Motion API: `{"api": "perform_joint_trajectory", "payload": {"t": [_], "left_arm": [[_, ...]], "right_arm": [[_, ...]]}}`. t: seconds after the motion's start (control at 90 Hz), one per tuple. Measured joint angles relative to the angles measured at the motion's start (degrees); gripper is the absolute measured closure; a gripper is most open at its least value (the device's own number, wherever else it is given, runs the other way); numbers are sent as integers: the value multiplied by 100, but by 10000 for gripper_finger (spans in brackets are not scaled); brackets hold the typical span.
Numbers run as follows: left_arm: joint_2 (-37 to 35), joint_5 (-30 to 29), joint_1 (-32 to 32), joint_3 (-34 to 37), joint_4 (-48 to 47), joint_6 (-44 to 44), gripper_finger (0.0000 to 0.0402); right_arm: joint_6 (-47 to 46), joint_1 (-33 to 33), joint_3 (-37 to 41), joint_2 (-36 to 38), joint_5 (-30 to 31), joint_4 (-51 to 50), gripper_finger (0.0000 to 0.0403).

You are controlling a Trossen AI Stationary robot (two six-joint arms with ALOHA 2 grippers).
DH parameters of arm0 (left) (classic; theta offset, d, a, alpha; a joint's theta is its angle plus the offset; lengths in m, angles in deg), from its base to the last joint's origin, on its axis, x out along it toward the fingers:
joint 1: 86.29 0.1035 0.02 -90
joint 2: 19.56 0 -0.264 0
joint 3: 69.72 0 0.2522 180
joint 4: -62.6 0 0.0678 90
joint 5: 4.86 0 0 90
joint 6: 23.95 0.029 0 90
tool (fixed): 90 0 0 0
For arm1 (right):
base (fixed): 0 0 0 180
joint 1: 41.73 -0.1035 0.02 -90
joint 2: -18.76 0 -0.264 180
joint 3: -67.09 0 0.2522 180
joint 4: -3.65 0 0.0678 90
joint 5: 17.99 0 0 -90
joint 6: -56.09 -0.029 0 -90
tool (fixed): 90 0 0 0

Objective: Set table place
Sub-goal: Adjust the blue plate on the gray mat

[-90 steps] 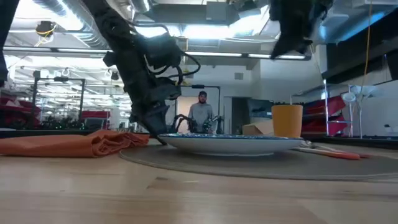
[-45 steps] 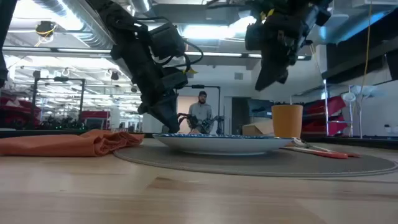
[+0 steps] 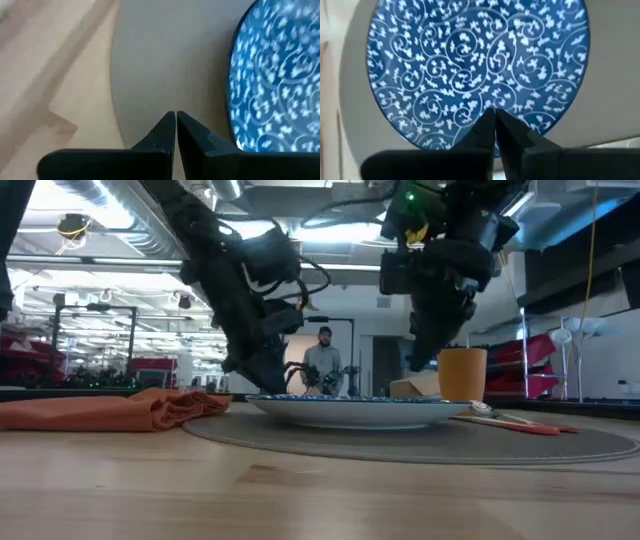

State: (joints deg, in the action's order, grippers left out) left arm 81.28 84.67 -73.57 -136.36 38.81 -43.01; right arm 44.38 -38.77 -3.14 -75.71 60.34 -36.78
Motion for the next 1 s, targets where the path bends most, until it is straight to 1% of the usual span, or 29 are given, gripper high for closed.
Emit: {"api": "perform_joint_trajectory", "payload": {"t": [0.1,0.344,0.656,1.0], "left_arm": [[78,1,-40,0,13,-51,401],[94,-18,-73,0,21,-61,401],[94,-20,-73,0,40,-49,401],[94,-20,-73,0,39,-64,401]], "right_arm": [[0,0,0,-108,1,19,403],[16,0,9,-113,34,-14,403],[-28,2,479,-108,58,131,403],[-127,2,498,-108,60,225,403]]}}
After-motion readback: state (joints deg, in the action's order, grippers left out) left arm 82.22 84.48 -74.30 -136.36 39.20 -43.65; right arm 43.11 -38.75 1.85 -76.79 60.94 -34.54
